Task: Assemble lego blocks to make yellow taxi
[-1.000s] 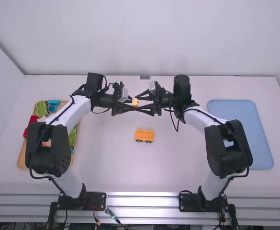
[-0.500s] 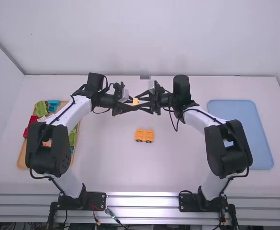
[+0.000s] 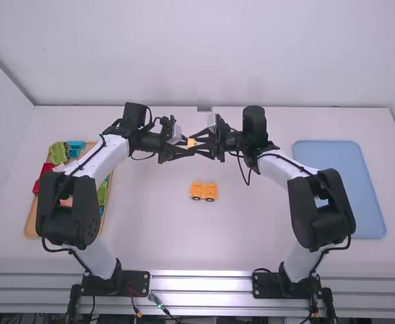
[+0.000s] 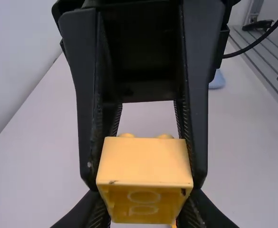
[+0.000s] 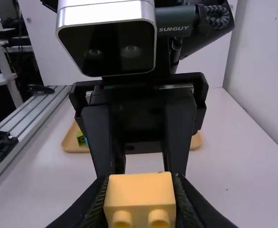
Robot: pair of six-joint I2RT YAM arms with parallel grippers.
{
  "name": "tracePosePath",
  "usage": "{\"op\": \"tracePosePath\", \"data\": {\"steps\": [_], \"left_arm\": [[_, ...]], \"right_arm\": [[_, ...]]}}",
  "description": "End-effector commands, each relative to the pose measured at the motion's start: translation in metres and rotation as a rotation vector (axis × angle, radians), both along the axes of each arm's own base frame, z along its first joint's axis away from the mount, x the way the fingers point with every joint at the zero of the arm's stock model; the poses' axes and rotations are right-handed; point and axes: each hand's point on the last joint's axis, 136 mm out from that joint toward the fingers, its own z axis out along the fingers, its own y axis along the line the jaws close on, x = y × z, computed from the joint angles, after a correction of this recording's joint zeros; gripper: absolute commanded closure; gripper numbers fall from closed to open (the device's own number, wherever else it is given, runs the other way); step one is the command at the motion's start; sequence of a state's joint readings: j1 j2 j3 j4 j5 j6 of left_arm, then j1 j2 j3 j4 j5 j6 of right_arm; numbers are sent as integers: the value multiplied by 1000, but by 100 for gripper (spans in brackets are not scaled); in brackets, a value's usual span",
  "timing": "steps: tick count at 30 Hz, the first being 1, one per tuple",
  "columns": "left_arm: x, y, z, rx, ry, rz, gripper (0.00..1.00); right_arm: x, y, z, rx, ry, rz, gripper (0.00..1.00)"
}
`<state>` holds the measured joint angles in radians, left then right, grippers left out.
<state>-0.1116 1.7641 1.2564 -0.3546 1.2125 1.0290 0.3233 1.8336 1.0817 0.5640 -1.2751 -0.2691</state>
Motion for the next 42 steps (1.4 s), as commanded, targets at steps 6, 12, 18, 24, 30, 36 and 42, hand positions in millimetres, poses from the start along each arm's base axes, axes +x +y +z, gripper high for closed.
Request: {"op": "tracePosePath", "data": {"steps": [6, 12, 18, 24, 30, 36, 42], "left_arm": [[-8, -4, 14, -32, -29, -30, 68], [-8, -3, 12, -20, -21, -21, 9], [-1, 3, -5, 71, 5, 38, 1], [14, 19, -31, 234, 2, 144, 1], [31, 33, -43, 345, -41, 228, 1], [36, 39, -47, 384, -53, 258, 1], [37, 39, -47, 384, -56, 259, 1]], "right_arm": [[-1, 6, 5, 6, -1, 21, 72], [11, 6, 1, -14, 15, -50, 75], [60, -8, -27, -133, 117, -369, 72], [83, -50, -67, -419, 184, -639, 71], [56, -91, -91, -832, 175, -626, 77], [4, -116, -122, -1171, 96, -439, 71], [-30, -119, -147, -1311, 39, -268, 76]]}}
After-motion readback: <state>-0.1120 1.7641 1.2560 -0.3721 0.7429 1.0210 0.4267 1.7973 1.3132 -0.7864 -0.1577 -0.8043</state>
